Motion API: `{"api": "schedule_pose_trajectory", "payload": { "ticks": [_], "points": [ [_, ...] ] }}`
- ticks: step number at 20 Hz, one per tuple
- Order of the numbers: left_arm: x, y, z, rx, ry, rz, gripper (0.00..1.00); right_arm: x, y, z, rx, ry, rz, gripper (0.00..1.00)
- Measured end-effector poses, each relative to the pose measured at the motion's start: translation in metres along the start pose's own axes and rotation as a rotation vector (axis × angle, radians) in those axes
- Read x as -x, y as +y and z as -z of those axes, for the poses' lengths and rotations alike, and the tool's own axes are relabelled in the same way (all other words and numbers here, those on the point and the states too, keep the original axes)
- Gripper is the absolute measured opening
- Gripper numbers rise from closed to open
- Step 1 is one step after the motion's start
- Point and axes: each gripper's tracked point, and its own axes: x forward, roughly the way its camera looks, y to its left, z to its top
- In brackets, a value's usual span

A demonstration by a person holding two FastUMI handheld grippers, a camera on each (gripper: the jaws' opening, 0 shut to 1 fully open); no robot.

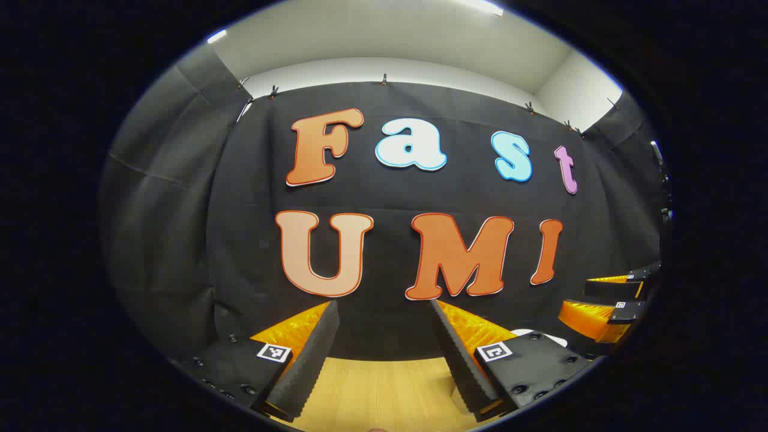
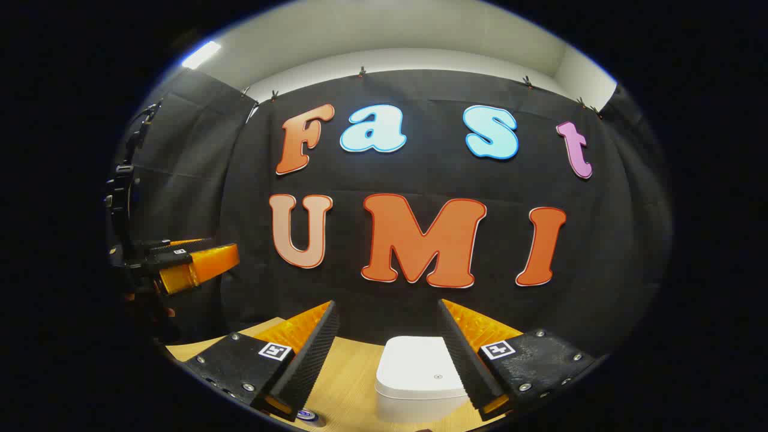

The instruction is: Press the lid of the desktop garbage bin to open it, pick up the crumpled paper on the desktop and throw it into the bin, then pick up the pop can on the desktop and drop it into the bin, and finally close the garbage bin lid.

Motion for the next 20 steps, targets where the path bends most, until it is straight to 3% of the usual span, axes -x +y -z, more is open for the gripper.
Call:
{"api": "schedule_pose_trajectory", "payload": {
  "ticks": [6,14,20],
  "points": [
    [0.010,-0.021,0.015,-0.041,0.043,0.047,0.96,0.011,-0.027,0.005,0.026,0.026,0.069,0.99],
    [0.021,-0.007,0.000,-0.020,0.053,0.045,0.96,0.027,-0.043,-0.011,0.010,0.002,0.162,0.99],
    [0.036,0.002,0.008,-0.054,0.060,0.092,0.96,0.029,-0.038,-0.015,0.061,-0.010,0.214,0.99]
  ]
}}
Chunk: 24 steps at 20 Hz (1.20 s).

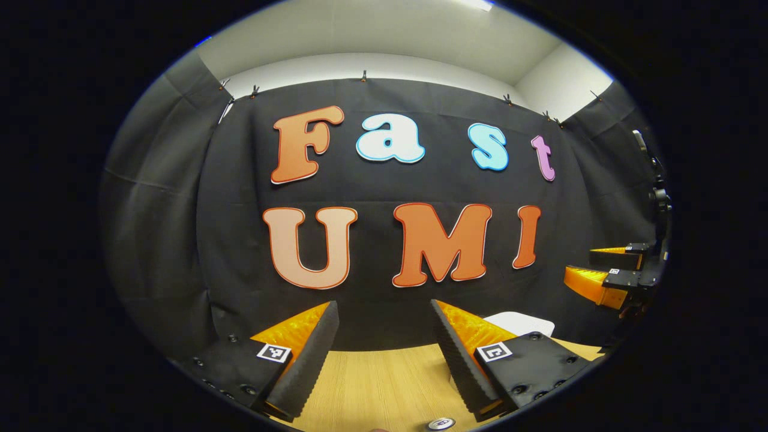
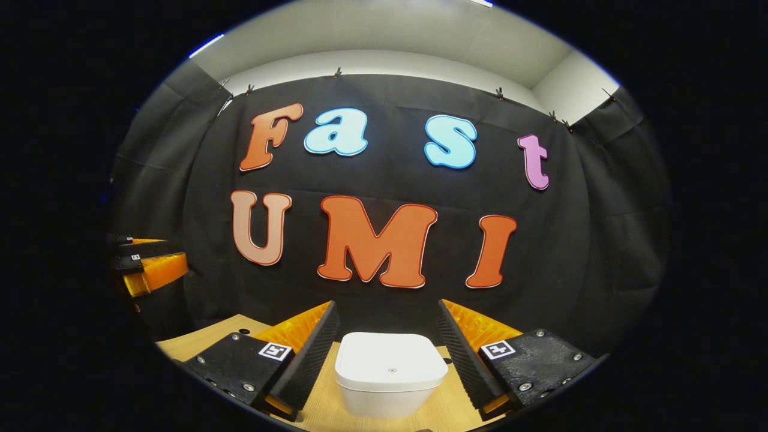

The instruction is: Press the lid of the desktop garbage bin to open it, pick up the crumpled paper on the desktop and throw it into the bin, then pick up the pop can on the desktop and drop it into the bin, and finally close the garbage bin lid.

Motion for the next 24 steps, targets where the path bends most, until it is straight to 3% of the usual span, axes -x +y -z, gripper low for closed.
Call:
{"api": "schedule_pose_trajectory", "payload": {
  "ticks": [4,11,12,14,16,19,21,24],
  "points": [
    [0.004,-0.004,-0.001,-0.015,-0.001,0.028,0.97,-0.004,-0.003,-0.002,0.011,-0.015,0.032,0.98],
    [-0.003,-0.012,0.013,-0.027,0.019,-0.015,0.96,-0.037,-0.015,0.030,0.042,0.054,-0.016,0.92],
    [-0.004,-0.014,0.013,-0.036,0.017,-0.021,0.96,-0.042,-0.016,0.038,0.037,0.073,-0.035,0.79],
    [-0.009,-0.019,0.017,-0.057,0.018,-0.035,0.96,-0.052,-0.008,0.056,0.017,0.120,-0.096,0.68],
    [-0.014,-0.023,0.024,-0.073,0.036,-0.047,0.96,-0.064,-0.006,0.073,0.006,0.167,-0.130,0.38],
    [-0.020,-0.027,0.036,-0.085,0.071,-0.070,1.00,-0.082,-0.009,0.102,0.009,0.238,-0.143,0.10],
    [-0.023,-0.026,0.042,-0.087,0.088,-0.085,1.00,-0.089,-0.007,0.116,-0.010,0.268,-0.165,0.01],
    [-0.027,-0.024,0.051,-0.094,0.115,-0.108,1.00,-0.095,-0.009,0.137,-0.027,0.317,-0.179,0.01]
  ]
}}
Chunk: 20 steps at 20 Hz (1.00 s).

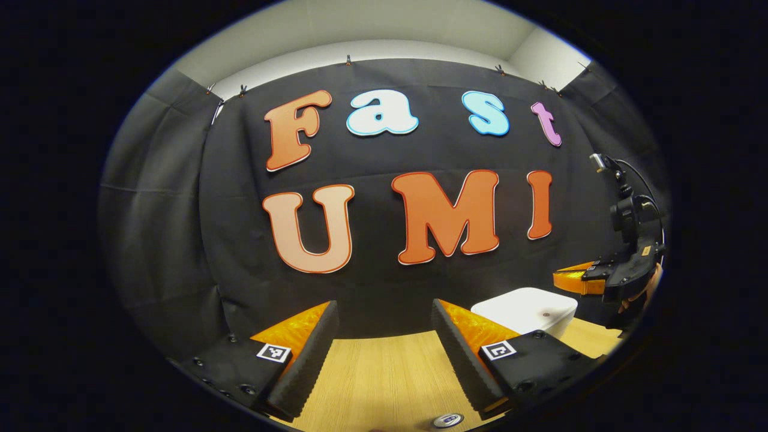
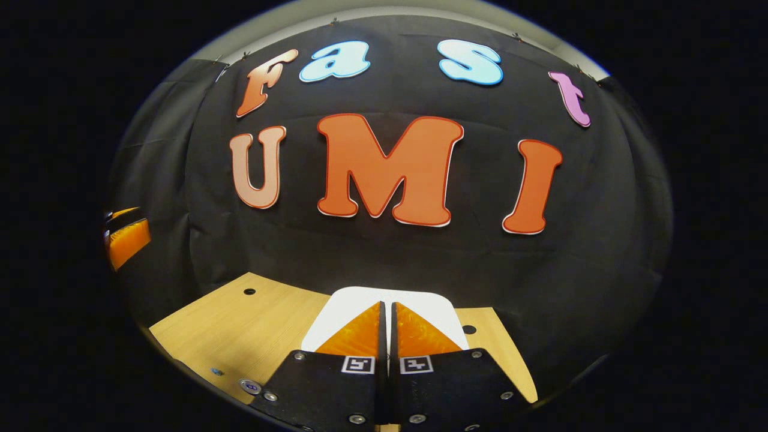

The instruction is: Press the lid of the desktop garbage bin to open it, pick up the crumpled paper on the desktop and throw it into the bin, then pick up the pop can on the desktop and drop it into the bin, and finally close the garbage bin lid.

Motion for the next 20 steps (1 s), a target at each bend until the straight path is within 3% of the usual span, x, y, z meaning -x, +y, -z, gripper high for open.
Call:
{"api": "schedule_pose_trajectory", "payload": {
  "ticks": [6,13,20],
  "points": [
    [-0.007,-0.004,0.014,-0.009,0.037,-0.017,1.00,-0.009,0.000,0.049,-0.001,0.115,-0.055,0.01],
    [-0.007,-0.008,0.024,-0.020,0.068,-0.035,0.99,-0.016,0.008,0.066,0.010,0.148,-0.098,0.01],
    [-0.002,-0.004,0.035,-0.019,0.104,-0.088,1.00,-0.018,0.014,0.069,-0.055,0.177,-0.154,0.01]
  ]
}}
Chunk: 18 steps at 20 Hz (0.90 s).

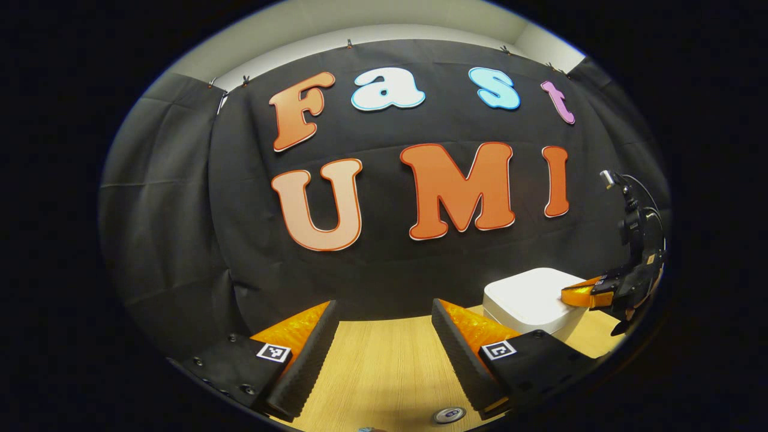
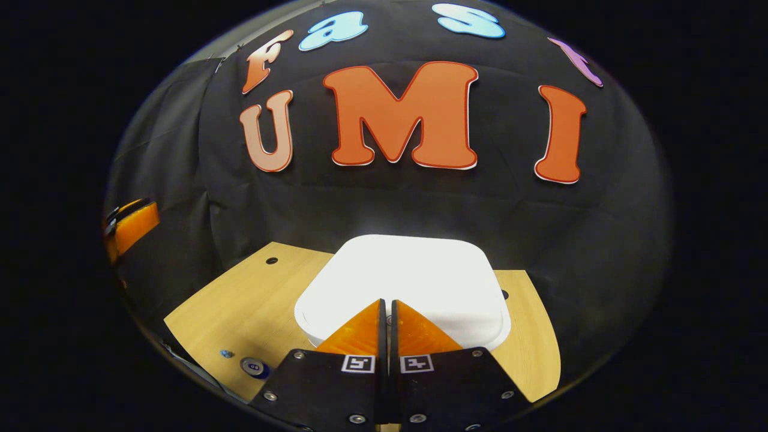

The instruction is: Press the lid of the desktop garbage bin to open it, pick up the crumpled paper on the desktop and throw it into the bin, then pick up the pop can on the desktop and drop it into the bin, and finally close the garbage bin lid.

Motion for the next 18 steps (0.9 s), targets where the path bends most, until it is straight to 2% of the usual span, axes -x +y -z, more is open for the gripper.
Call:
{"api": "schedule_pose_trajectory", "payload": {
  "ticks": [4,13,16,18],
  "points": [
    [0.004,0.005,0.009,-0.033,0.019,-0.038,0.99,0.000,0.001,0.001,-0.049,0.007,-0.043,0.01],
    [0.028,0.037,0.034,-0.027,0.082,-0.142,0.99,0.004,0.004,-0.012,0.012,-0.076,-0.072,0.01],
    [0.028,0.049,0.047,-0.017,0.109,-0.153,1.00,0.016,0.014,-0.043,0.069,-0.163,-0.064,0.01],
    [0.026,0.052,0.052,-0.018,0.121,-0.134,1.00,0.020,0.016,-0.062,0.070,-0.219,-0.047,0.01]
  ]
}}
